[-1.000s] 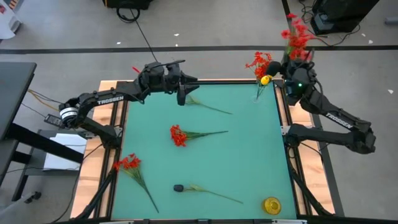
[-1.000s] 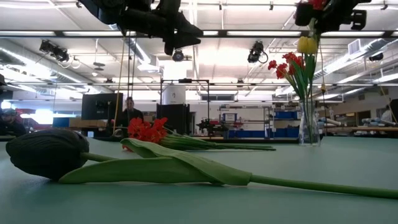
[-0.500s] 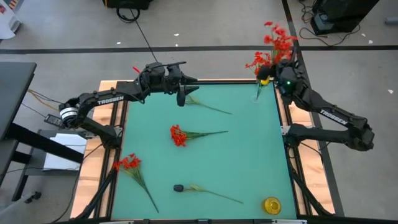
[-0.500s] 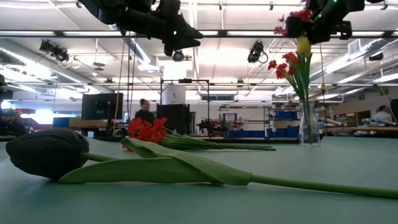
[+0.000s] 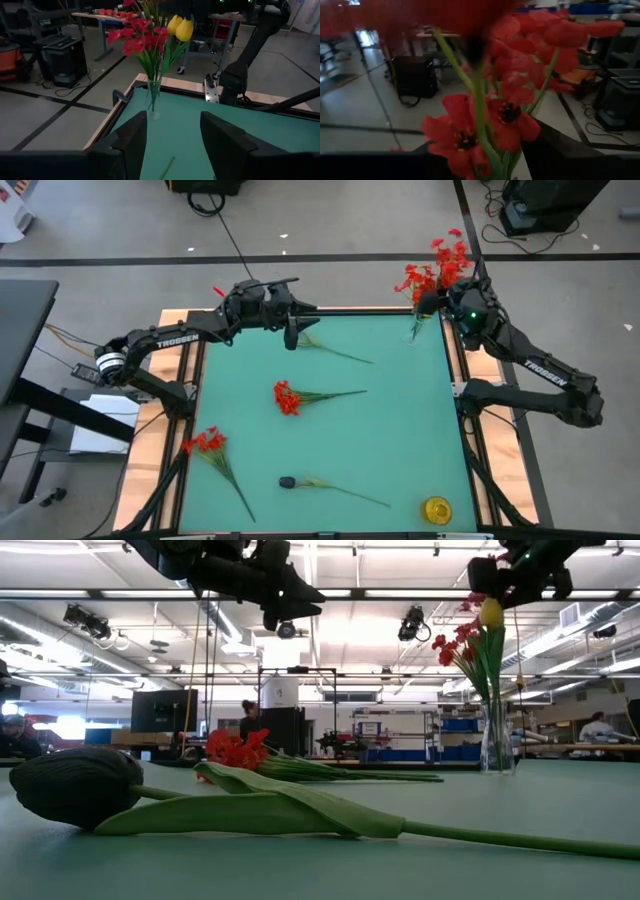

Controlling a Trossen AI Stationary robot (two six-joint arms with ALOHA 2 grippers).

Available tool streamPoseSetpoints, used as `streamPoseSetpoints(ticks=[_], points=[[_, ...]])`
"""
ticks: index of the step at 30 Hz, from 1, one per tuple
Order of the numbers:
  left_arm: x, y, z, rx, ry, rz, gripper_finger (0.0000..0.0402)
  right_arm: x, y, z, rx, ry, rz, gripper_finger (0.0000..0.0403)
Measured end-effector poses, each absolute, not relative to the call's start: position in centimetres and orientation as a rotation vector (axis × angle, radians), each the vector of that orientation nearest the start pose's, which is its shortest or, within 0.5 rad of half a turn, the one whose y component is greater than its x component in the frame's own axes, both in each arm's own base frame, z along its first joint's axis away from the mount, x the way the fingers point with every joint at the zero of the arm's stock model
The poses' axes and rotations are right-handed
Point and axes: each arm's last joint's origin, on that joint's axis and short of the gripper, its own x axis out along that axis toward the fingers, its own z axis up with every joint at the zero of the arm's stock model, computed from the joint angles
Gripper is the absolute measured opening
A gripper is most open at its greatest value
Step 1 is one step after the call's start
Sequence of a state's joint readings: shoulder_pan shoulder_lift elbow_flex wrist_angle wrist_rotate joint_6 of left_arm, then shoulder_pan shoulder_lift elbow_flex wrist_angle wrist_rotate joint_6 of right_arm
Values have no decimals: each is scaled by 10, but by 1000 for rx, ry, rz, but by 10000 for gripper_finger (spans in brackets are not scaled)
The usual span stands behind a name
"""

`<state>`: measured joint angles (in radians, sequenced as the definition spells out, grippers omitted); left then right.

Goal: Sort flowers into vase by color
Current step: Put the top red flowers into the transparent vase

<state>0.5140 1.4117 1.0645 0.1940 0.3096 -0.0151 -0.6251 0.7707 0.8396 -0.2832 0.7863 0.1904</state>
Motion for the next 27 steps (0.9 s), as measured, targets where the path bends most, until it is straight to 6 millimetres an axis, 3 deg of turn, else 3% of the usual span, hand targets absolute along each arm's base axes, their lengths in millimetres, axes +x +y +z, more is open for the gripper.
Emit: streamPoseSetpoints(ticks=[6, 16, 20, 27], points=[[286, 151, 323, -74, 135, 205, 190, 111, -103, 349, 107, 250, -1348, 169], [286, 151, 323, -122, 131, 209, 190, 99, -94, 380, 166, 222, -1308, 170], [286, 151, 323, -124, 131, 209, 190, 94, -91, 371, 218, 371, -1297, 170], [286, 151, 323, -118, 128, 209, 190, 100, -96, 359, 331, 471, -1155, 170]])
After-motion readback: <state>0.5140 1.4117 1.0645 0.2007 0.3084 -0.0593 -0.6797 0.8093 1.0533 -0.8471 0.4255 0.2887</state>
